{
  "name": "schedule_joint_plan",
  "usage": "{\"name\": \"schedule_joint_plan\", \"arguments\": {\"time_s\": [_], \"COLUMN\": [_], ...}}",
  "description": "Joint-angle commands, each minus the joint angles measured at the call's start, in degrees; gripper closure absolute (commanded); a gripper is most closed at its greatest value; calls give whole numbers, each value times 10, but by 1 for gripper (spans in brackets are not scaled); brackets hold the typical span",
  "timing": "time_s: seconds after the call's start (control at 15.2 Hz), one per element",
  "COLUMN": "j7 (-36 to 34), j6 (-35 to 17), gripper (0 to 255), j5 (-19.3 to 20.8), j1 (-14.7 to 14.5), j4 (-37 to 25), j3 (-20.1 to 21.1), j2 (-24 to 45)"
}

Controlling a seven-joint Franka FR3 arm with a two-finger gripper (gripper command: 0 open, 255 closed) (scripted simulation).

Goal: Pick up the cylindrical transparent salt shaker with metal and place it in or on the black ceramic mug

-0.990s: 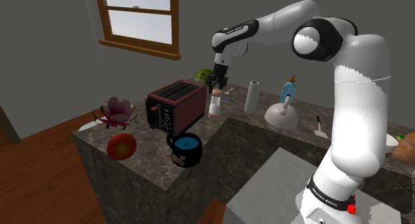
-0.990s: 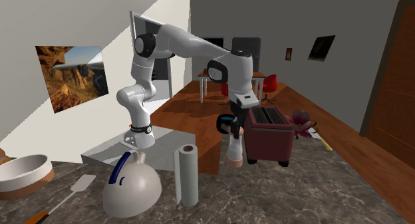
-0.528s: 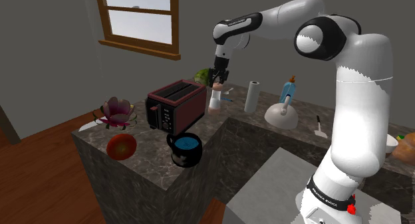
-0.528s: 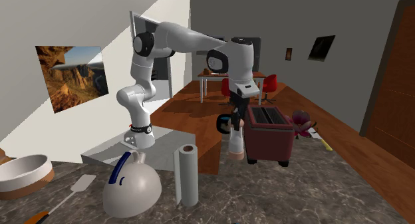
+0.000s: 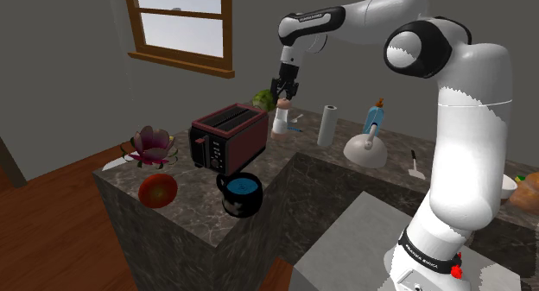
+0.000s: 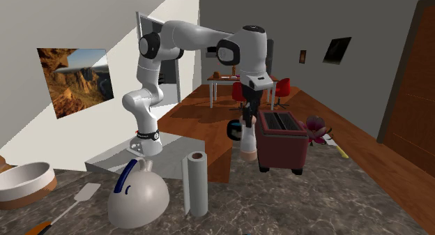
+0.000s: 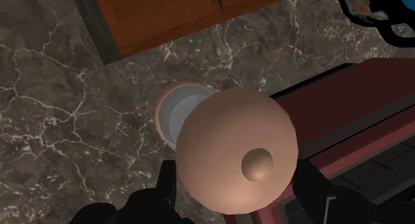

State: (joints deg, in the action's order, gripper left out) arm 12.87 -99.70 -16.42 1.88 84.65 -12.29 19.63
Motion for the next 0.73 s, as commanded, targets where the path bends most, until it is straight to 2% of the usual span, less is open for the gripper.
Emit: {"name": "schedule_joint_plan", "arguments": {"time_s": [0.0,0.66], "j7": [-4,-20], "j6": [16,95], "gripper": [255,255], "j5": [1,1], "j1": [0,7], "j4": [-16,-104], "j3": [0,-1], "j2": [-1,7]}}
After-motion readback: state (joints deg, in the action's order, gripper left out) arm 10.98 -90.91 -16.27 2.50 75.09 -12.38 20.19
